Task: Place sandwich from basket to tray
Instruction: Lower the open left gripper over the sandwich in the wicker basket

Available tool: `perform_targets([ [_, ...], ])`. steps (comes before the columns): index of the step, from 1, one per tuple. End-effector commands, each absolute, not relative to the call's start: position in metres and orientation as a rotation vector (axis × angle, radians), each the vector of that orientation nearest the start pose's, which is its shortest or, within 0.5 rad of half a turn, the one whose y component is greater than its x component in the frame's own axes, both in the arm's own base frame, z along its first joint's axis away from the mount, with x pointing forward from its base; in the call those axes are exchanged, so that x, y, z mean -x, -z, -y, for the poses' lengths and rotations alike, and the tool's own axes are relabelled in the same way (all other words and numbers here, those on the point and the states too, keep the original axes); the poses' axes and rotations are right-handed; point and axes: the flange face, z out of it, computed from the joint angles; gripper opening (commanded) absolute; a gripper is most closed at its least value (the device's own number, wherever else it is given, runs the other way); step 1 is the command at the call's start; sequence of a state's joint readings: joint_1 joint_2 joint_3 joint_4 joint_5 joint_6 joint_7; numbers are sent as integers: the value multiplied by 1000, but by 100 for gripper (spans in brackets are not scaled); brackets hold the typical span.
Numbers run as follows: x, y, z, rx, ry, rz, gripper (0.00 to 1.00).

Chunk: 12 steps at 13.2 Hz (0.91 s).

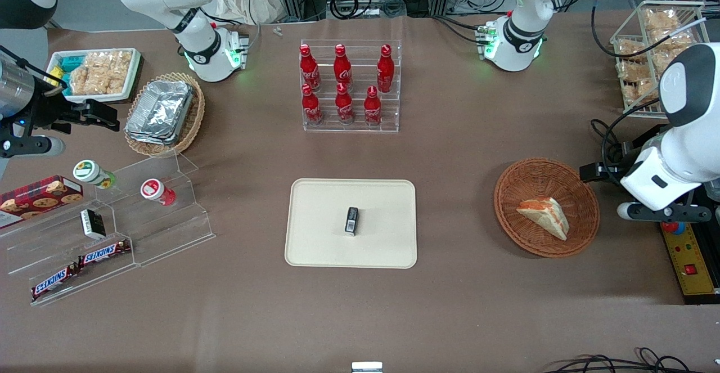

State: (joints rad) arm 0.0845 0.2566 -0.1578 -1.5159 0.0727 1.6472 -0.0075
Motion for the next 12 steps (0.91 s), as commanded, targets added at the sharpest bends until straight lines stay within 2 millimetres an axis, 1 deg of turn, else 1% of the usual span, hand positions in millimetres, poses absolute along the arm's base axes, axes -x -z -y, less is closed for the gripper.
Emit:
perform_targets([
  [1,-628,-508,28,3114,-176,-132,99],
  [4,-629,-509,28,3115,-164,-130,99],
  [6,-628,-505,28,3117,-181,-130,99],
  [9,-624,-479,30,3148,-245,-111,99],
  [10,-623,-466,31,3170,-251,-71,99],
  [11,-623,-453,30,3176,-232,30,98],
  [12,-622,-440,31,3170,-210,143,95],
])
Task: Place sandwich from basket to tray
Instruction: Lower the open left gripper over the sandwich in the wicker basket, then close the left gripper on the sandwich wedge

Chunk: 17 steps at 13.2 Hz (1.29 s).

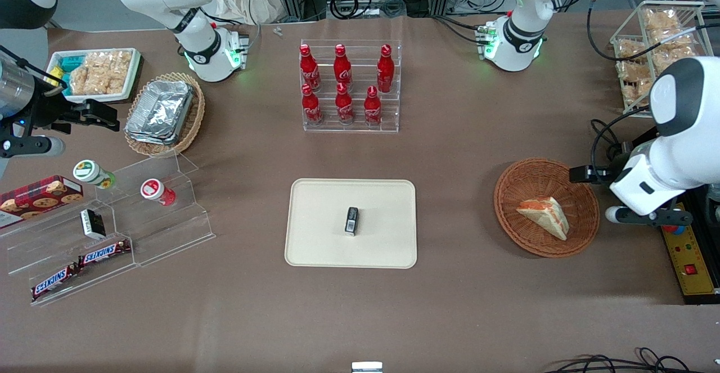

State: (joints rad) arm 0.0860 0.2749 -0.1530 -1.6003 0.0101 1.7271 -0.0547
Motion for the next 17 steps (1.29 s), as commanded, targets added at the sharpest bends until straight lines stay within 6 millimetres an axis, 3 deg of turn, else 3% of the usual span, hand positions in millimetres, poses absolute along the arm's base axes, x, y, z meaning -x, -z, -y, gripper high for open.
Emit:
perform_targets([
  [1,-622,-429,31,3163,-192,239,94],
  [9,-640,-337,24,2999,-78,1036,96],
  [14,-629,-294,5,2926,-121,1163,96],
  [17,-627,-281,0,2895,-31,1295,95],
])
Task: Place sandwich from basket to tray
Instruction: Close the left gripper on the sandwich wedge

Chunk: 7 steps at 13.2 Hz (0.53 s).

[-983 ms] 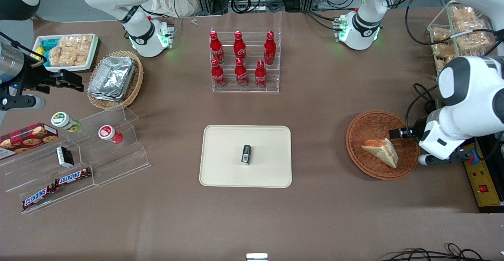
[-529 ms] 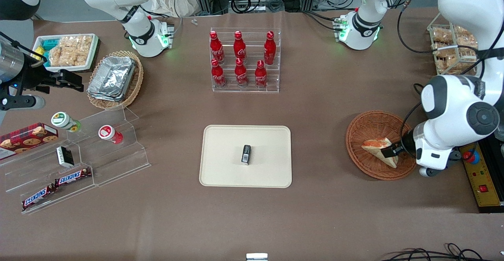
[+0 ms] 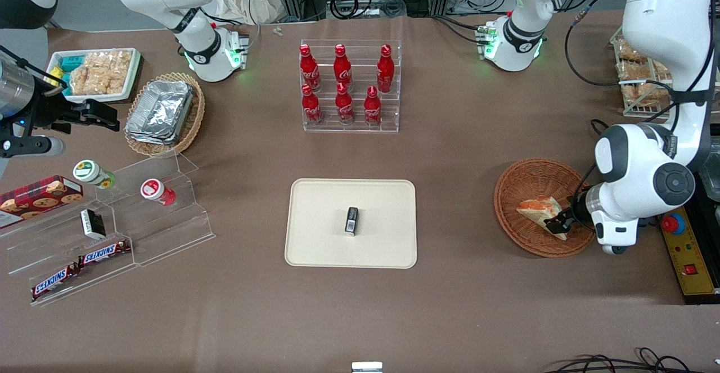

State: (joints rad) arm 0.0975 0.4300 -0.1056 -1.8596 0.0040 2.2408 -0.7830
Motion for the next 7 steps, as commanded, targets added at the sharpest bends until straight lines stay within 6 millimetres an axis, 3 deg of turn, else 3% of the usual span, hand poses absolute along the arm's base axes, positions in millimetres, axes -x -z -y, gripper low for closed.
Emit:
perform_targets([
  [1,-627,-278,-2,2886,-10,1325,95],
  [7,-611,-259,-1,2866,-32,1352,91],
])
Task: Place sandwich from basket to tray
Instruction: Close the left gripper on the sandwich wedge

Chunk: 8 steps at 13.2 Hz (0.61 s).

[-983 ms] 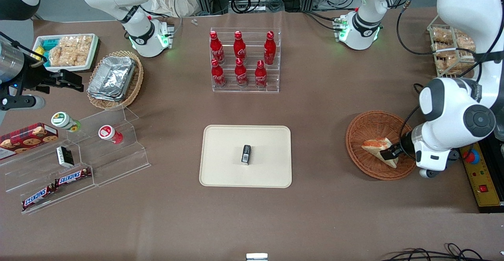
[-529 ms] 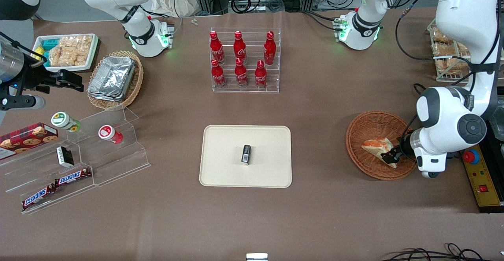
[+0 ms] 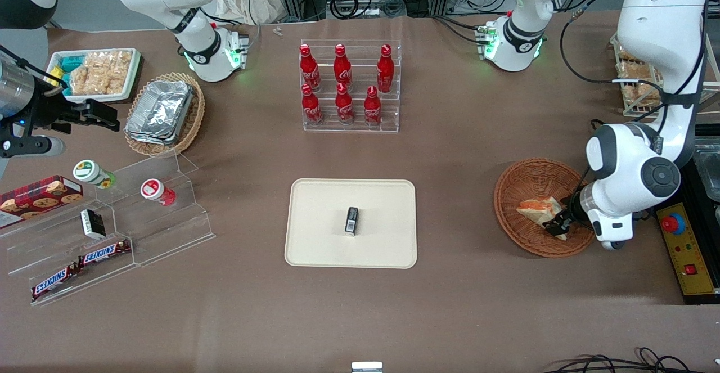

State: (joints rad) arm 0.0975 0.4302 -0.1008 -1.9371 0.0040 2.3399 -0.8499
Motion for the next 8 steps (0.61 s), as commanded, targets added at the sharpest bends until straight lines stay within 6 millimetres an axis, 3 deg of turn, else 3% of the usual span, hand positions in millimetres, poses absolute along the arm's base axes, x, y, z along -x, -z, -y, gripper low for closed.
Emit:
perform_targets([
  [1,-609,-257,-1,2858,-41,1361,87],
  [2,-608,-255,-1,2851,-48,1371,79],
  [4,-608,-258,-1,2834,-44,1402,51],
  [8,-608,-313,7,2823,-69,1375,2],
])
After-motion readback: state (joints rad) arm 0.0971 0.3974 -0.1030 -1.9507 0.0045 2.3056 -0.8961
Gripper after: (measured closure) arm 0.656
